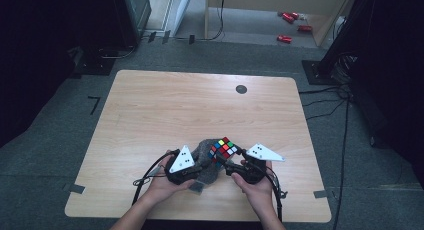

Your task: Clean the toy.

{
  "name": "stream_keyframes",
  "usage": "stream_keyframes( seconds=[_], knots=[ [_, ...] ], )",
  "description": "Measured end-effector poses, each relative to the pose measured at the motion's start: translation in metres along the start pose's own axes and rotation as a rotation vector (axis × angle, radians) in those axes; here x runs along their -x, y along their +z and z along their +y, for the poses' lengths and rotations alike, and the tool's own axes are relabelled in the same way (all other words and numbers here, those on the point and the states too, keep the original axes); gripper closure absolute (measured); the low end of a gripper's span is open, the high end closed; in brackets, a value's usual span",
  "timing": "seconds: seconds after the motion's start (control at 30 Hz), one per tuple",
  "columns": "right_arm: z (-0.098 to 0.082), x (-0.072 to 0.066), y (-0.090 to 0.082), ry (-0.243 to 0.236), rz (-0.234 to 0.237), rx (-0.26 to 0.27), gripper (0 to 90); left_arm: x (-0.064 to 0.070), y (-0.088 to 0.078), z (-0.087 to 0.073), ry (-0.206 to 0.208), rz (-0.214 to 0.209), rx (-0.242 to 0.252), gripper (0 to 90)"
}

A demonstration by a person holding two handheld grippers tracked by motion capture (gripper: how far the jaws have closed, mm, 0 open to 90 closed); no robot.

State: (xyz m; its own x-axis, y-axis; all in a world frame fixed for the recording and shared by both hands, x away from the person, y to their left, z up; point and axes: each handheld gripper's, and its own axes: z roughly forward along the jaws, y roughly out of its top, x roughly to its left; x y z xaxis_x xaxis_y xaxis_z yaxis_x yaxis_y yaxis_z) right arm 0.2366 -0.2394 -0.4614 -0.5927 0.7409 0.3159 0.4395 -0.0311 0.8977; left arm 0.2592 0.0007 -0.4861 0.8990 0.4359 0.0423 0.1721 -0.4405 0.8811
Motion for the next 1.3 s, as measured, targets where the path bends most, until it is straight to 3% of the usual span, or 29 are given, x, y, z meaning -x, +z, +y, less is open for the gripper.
stream_keyframes(
  seconds=[0.17, 0.37, 0.47, 0.53, 0.6, 0.73, 0.83, 0.9, 0.97, 1.1, 1.2, 1.3],
  knots=[
    [-0.001, -0.004, 0.003, -0.011, 0.002, -0.005, 34.3, 0.009, 0.006, 0.0, 0.031, -0.025, -0.013, 71.6],
    [-0.002, 0.006, 0.0, 0.014, -0.023, 0.006, 34.3, -0.001, -0.002, 0.001, -0.015, -0.024, 0.019, 71.9],
    [-0.001, 0.001, 0.0, 0.017, -0.012, 0.01, 34.3, -0.001, 0.0, 0.001, -0.038, -0.024, 0.015, 72.0],
    [-0.001, -0.003, 0.001, 0.014, 0.0, 0.01, 34.3, 0.002, 0.003, 0.0, -0.04, -0.041, 0.007, 71.7],
    [-0.001, -0.006, 0.002, 0.0, 0.011, 0.009, 34.3, 0.007, 0.006, 0.0, -0.01, -0.048, -0.001, 71.4],
    [-0.001, -0.001, 0.001, 0.01, 0.007, 0.014, 34.3, 0.007, 0.004, 0.002, 0.0, -0.038, 0.012, 71.4],
    [-0.001, 0.005, -0.002, 0.014, -0.024, 0.011, 34.3, -0.001, -0.001, 0.001, -0.03, -0.003, 0.027, 71.3],
    [-0.001, 0.006, -0.003, 0.015, -0.022, 0.006, 34.3, -0.005, -0.003, 0.0, -0.043, 0.033, 0.037, 71.8],
    [-0.001, 0.004, -0.002, 0.015, -0.011, 0.002, 34.3, -0.007, -0.003, 0.0, -0.069, 0.039, 0.042, 72.1],
    [-0.002, -0.004, 0.003, -0.007, -0.001, -0.004, 34.3, 0.001, 0.004, -0.002, -0.041, 0.001, 0.006, 69.3],
    [-0.001, -0.001, 0.001, 0.02, -0.002, 0.009, 34.3, 0.007, 0.005, 0.0, -0.011, -0.053, 0.014, 69.5],
    [-0.001, 0.003, 0.0, 0.021, -0.016, 0.012, 34.3, 0.009, 0.007, 0.001, 0.013, -0.028, 0.002, 68.3]
  ],
)
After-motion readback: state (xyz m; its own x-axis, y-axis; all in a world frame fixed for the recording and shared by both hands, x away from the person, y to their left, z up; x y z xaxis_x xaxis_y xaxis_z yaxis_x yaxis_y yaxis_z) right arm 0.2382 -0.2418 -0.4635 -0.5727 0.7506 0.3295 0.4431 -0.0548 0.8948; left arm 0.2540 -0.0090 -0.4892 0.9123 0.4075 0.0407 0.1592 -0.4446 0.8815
